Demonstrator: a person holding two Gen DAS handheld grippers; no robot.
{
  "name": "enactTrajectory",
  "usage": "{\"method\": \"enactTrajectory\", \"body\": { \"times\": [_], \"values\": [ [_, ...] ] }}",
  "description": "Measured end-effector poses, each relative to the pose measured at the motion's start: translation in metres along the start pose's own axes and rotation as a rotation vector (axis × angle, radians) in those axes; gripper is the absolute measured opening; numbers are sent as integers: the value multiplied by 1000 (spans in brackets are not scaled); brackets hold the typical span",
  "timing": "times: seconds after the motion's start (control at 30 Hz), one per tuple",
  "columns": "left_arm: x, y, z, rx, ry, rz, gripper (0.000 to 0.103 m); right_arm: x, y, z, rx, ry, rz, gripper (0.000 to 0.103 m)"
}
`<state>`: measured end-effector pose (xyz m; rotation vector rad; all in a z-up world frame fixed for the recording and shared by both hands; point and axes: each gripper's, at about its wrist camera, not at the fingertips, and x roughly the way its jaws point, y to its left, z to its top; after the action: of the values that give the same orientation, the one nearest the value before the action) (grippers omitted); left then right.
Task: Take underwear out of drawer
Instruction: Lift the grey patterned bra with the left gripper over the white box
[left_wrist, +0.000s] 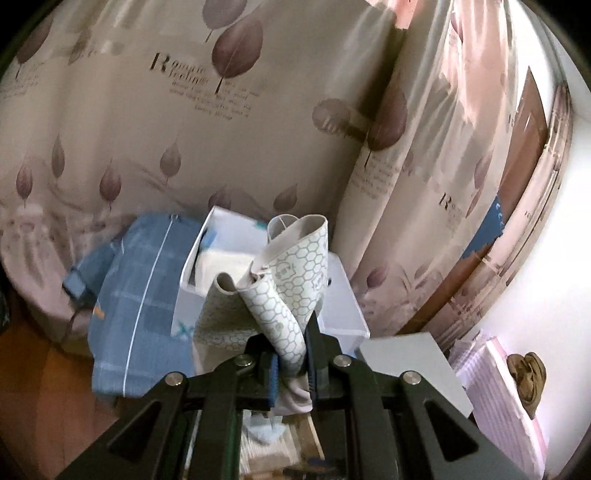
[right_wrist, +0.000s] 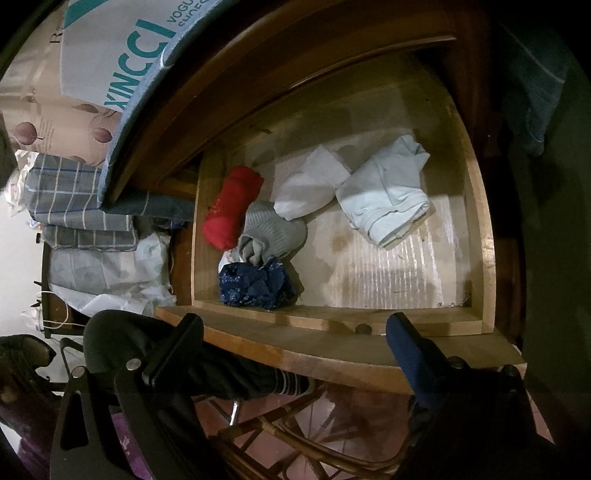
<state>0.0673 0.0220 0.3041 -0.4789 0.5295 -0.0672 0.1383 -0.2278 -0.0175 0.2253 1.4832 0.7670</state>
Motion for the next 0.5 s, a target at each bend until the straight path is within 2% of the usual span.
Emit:
{"method": "enactTrajectory", "body": {
  "times": [0.2, 0.5],
  "values": [
    [28, -9, 31, 7, -7, 8, 11, 1, 1, 0, -6, 3, 3, 99],
    [80, -1, 54, 49, 21, 92, 11, 2, 2, -1, -17, 7, 3, 100]
  ]
}}
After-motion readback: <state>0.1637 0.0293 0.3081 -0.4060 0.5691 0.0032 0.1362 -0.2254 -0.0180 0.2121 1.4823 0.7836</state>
